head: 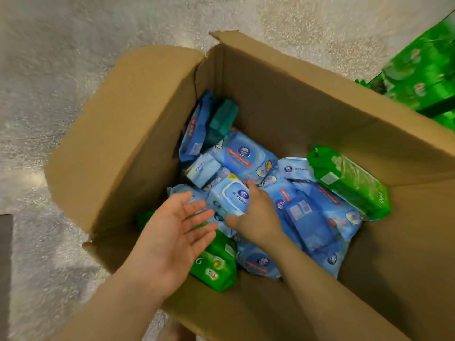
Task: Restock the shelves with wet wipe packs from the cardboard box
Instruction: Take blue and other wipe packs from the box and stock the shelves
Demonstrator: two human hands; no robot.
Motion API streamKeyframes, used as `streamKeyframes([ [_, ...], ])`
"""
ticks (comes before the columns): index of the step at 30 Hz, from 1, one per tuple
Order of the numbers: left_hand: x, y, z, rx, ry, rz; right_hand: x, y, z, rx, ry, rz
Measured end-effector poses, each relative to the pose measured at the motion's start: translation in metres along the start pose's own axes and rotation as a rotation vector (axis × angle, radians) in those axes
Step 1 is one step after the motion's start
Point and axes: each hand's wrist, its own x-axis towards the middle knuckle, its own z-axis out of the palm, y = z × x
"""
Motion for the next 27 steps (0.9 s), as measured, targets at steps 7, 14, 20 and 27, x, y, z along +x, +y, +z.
streamKeyframes([
  [7, 0.000, -0.006, 0.052, 0.078, 0.003, 0.063, -0.052, -0.024, -0.064, 0.362, 0.140, -0.117],
  [14, 0.007, -0.009, 0.047, -0.135, 0.016, 0.121, -0.022, 0.003, -0.096, 0.181, 0.094, -0.328],
  [20, 0.005, -0.010, 0.026, -0.126, -0.023, 0.146, 0.086, 0.062, -0.085, -1.075, 0.279, -0.344],
  [27, 0.002, -0.020, 0.012, -0.123, -0.047, 0.131, 0.104, 0.061, -0.094, -1.497, 0.210, -0.154],
])
